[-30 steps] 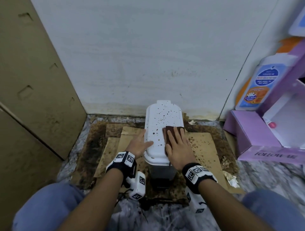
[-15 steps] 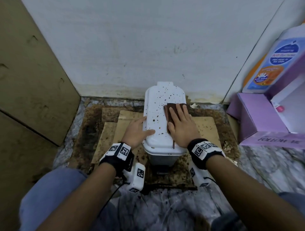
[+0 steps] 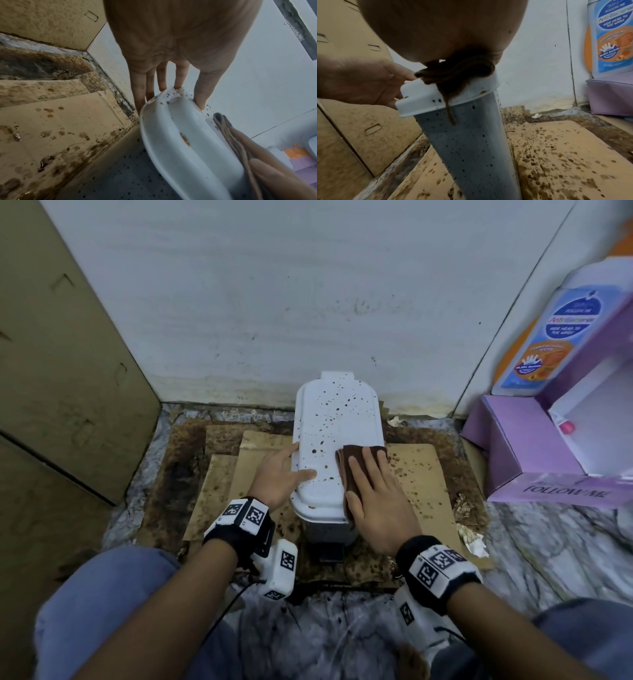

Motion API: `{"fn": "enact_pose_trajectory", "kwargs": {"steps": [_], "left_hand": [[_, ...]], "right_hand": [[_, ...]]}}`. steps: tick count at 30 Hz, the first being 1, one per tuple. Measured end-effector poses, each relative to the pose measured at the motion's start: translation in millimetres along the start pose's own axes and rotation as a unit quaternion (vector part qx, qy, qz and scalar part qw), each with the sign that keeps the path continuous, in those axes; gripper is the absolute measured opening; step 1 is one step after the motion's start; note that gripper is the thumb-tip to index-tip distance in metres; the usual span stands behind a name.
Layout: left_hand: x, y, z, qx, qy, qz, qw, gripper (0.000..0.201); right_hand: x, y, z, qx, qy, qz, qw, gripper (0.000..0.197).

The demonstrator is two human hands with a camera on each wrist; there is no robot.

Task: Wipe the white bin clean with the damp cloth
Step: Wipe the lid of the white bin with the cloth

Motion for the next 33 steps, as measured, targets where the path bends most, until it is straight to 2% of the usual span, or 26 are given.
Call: {"fn": "enact_pose_trajectory", "kwargs": {"steps": [5,10,16,27,33], "left_hand": [[4.1,0.8,1.4,-0.033,0.018,-0.001,0.999,0.068],[11.5,1.4,-2.3,-0.035,0.027,0.002,0.999,0.064],[18.7,3.1,-5.1,-0.027,0.040,0.004,0.999,0.065],[36.2,17.8,19.0,-0.091,0.072,-0.047,0.992,0.073],[54.9,16.9,28.8,-0.045,0.063,-0.069,0.995,0.079]], "right_hand": [[26.2,6.0,6.6,0.002,0.002,-0.014,1.000,0.074],[70.9,15.4,25.6,-0.012,0.000,-0.036,0.999,0.060],[121.0,22.5,40.1,0.013,-0.002,-0.054,0.998,0.060],[83.2,15.0,35.2,0.029,0.009,-0.039,0.999,0.060],[107.1,25.5,40.7,0.015,0.008,-0.058,0.998,0.060]]}}
Point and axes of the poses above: each hand's wrist, its own x-axis towards the middle knuckle, its own y-axis out of the back of the hand, z = x × y, the point moved 2 cm from there along x, towards the middle knuckle, and after that the axes turned 4 degrees about y, right-handed, at the moved point
